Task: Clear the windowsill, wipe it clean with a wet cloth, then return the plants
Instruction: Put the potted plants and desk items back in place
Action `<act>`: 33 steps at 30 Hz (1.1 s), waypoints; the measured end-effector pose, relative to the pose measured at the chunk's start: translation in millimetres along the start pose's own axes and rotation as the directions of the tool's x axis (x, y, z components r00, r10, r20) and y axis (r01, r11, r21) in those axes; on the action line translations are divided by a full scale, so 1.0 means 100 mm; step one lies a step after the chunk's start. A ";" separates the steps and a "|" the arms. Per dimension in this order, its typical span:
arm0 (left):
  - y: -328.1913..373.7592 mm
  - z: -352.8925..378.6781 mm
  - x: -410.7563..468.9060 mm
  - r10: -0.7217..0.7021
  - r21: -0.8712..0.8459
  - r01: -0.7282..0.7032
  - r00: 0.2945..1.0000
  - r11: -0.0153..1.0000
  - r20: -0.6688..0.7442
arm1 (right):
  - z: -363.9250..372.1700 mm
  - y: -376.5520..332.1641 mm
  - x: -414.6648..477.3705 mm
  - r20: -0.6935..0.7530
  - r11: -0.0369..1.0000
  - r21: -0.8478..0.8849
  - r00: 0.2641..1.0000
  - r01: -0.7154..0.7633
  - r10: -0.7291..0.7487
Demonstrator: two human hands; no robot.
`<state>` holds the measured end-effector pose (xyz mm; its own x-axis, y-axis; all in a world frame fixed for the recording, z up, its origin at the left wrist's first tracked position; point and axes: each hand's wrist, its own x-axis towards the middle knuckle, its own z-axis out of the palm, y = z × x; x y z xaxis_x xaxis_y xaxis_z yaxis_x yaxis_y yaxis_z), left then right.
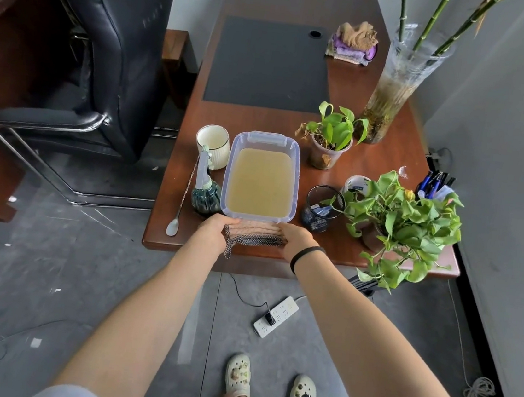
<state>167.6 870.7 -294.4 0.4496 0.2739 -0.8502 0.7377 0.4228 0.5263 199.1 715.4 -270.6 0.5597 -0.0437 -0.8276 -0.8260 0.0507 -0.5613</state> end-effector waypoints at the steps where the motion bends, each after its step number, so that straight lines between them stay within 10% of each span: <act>1: 0.01 0.03 -0.07 0.014 -0.016 -0.014 1.000 1.000 0.002 | -0.02 0.00 -0.01 -0.020 1.000 -0.008 1.000 0.002 -0.002; 9: 0.03 0.04 -0.26 0.021 -0.315 -0.055 0.994 0.948 -0.110 | -0.10 0.00 -0.05 0.008 0.986 0.162 0.999 0.037 -0.039; 19: 0.18 0.13 -0.53 0.117 -0.041 -0.131 0.961 0.990 -0.250 | -0.40 -0.06 -0.41 -0.003 0.978 0.187 0.996 0.091 -0.092; 24: 0.12 0.46 -0.88 0.347 0.141 -0.323 0.776 0.936 -0.527 | -0.46 -0.13 -0.49 0.015 0.986 0.154 0.997 0.066 -0.069; 33: 0.09 1.16 -1.22 0.638 0.385 -0.542 0.748 0.747 -0.185 | -1.08 -0.44 -0.79 0.111 0.966 0.205 0.977 0.156 -0.182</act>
<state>177.1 740.9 -187.1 0.7137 0.6339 -0.2979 0.5011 -0.1650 0.8495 184.3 609.1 -179.7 0.7044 0.0592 -0.7074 -0.6969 0.2469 -0.6733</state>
